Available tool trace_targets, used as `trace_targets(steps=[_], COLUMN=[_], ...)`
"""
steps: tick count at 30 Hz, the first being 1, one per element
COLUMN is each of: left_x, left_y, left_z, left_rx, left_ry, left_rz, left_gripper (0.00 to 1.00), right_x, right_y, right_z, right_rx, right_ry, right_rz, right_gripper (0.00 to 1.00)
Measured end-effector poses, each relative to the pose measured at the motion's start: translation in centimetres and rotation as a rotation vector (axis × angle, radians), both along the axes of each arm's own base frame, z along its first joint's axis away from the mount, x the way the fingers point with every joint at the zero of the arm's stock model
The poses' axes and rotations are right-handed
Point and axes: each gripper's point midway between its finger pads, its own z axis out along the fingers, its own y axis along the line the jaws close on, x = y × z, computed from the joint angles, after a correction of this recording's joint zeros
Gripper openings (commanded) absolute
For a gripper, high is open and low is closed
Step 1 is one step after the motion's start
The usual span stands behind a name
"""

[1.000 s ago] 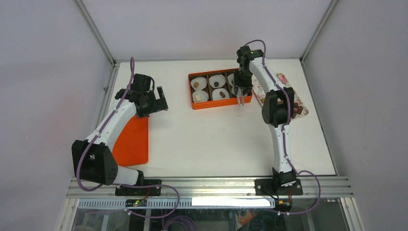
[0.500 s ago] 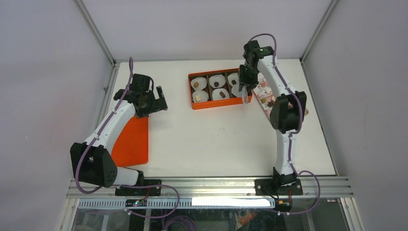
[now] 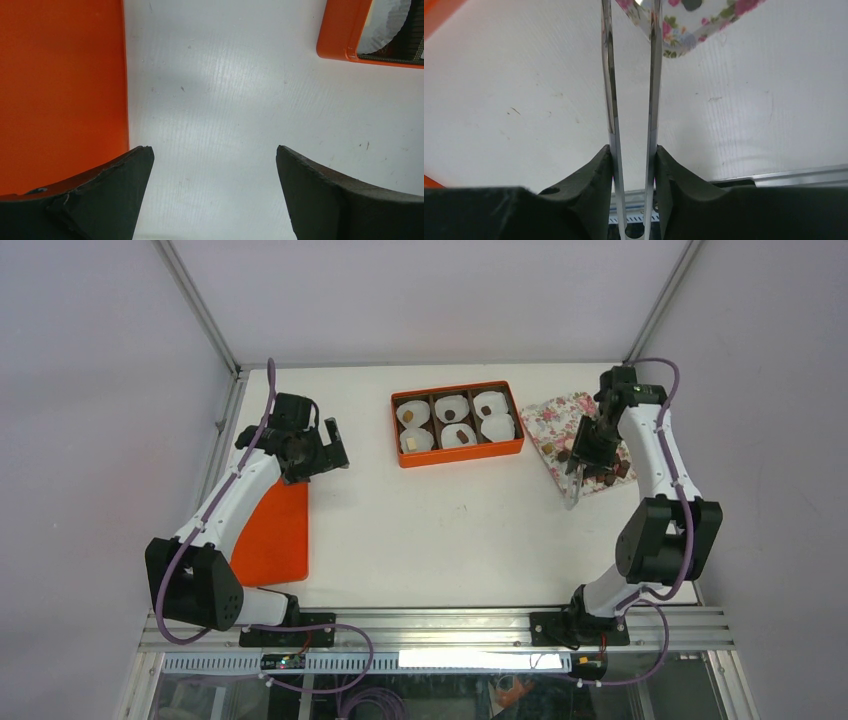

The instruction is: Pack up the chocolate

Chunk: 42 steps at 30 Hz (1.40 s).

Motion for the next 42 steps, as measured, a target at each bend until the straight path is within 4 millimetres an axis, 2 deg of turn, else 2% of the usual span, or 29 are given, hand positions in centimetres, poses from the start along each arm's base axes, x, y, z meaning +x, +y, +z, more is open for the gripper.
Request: trace_targets(steps=[4, 15, 29, 42], left_x=[0.0, -0.1, -0.1, -0.1], left_y=[-0.1, 0.0, -0.4, -0.5], left_z=[0.0, -0.3, -0.3, -0.3], left_rx=[-0.002, -0.001, -0.017, -0.024], left_ry=[-0.002, 0.004, 0.006, 0.008], left_rz=[-0.001, -0.002, -0.012, -0.016], left_gripper=[0.99, 0.99, 0.99, 0.99], right_x=[-2.2, -1.5, -2.6, -2.4], right_y=[0.6, 1.1, 1.2, 2.1], right_z=[-2.8, -3.9, -7.0, -8.1], right_rx=[0.042, 0.073, 0.073, 0.075], right_ry=[0.109, 0.115, 0.189, 0.205], right_rz=[-0.01, -0.023, -0.026, 0.006], right_gripper=[0.36, 0.38, 0.39, 0.4])
